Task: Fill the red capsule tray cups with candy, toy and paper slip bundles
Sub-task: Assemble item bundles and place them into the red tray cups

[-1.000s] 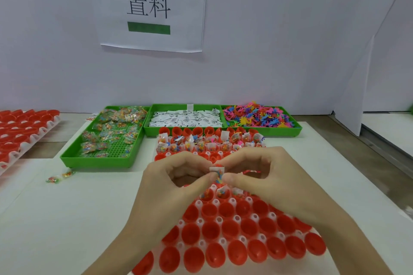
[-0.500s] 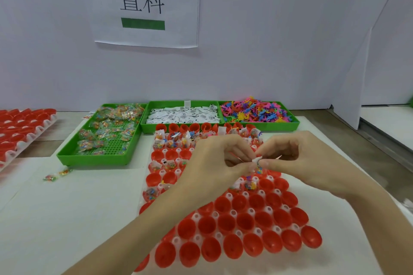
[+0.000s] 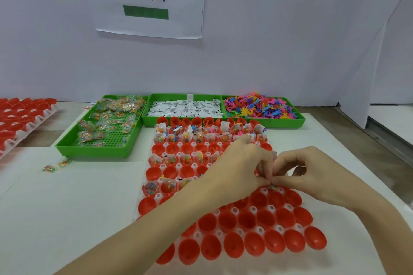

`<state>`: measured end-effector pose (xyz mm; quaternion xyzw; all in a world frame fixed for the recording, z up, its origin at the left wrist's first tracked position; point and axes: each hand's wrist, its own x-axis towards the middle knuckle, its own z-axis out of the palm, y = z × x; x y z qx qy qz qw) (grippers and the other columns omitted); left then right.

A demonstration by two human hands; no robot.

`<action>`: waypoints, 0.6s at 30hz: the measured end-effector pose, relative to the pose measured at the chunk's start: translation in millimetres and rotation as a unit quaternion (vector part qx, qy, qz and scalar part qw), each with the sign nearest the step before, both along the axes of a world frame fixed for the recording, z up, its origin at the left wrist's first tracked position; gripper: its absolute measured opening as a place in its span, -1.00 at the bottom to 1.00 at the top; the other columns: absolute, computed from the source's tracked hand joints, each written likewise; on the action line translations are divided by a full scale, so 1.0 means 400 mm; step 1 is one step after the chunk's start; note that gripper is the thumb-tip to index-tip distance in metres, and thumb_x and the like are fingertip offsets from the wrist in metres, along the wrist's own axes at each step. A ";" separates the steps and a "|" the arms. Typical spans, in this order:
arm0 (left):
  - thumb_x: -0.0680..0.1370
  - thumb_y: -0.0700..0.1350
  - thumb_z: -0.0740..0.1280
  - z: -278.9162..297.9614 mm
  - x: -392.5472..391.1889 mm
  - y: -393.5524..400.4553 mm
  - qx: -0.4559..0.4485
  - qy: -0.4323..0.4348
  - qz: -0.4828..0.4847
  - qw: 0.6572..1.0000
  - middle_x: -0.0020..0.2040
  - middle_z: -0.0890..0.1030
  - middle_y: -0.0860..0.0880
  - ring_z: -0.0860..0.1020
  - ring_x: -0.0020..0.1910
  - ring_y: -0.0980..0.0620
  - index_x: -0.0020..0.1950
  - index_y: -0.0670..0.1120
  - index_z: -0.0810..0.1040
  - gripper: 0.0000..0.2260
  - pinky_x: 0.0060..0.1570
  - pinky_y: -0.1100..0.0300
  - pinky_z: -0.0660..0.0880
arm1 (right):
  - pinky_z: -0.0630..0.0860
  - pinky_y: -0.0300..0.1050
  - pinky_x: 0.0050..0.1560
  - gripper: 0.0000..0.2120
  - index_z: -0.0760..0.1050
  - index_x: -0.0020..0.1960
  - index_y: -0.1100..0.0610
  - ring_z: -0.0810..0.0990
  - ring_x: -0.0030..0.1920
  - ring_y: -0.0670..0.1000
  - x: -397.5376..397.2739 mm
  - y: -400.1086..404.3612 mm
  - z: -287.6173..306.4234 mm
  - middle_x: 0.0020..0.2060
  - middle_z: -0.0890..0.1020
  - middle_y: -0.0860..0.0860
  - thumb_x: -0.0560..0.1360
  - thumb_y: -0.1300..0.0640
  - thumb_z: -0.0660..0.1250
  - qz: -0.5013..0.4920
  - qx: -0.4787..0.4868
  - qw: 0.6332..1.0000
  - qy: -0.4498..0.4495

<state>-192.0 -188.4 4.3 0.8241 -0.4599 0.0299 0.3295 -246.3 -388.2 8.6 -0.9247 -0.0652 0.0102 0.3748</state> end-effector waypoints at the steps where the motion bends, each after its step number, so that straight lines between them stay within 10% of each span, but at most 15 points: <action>1: 0.50 -0.17 0.53 0.002 -0.001 0.000 0.006 -0.008 0.004 1.000 -0.21 0.66 0.01 0.32 -0.03 0.09 -0.12 -0.09 0.70 -0.96 -0.04 0.51 0.20 | 0.53 -0.26 -0.24 -0.83 0.72 -0.19 -0.07 0.66 -0.15 -0.07 0.001 0.001 -0.003 -0.17 0.71 -0.11 0.43 0.20 0.56 -0.012 -0.017 1.000 -0.015; 10: 0.49 -0.23 0.46 0.004 -0.010 -0.024 0.085 -0.048 0.032 0.995 -0.14 0.60 -0.10 0.35 0.06 -0.04 -0.07 -0.13 0.67 -0.95 -0.03 0.03 0.47 | 0.46 -0.36 -0.24 -0.78 0.65 -0.22 -0.14 0.60 -0.21 -0.14 -0.007 0.021 -0.006 -0.28 0.65 -0.25 0.42 0.19 0.53 -0.008 -0.117 0.992 -0.055; 18: 0.47 -0.24 0.48 0.005 -0.012 -0.032 0.064 -0.047 0.042 0.996 -0.12 0.62 -0.08 0.36 0.05 -0.03 -0.07 -0.12 0.66 -0.93 -0.02 0.07 0.45 | 0.55 -0.26 -0.20 -0.78 0.71 -0.15 -0.20 0.65 -0.13 -0.12 -0.017 0.006 0.008 -0.17 0.68 -0.24 0.42 0.14 0.57 -0.013 -0.068 0.997 -0.027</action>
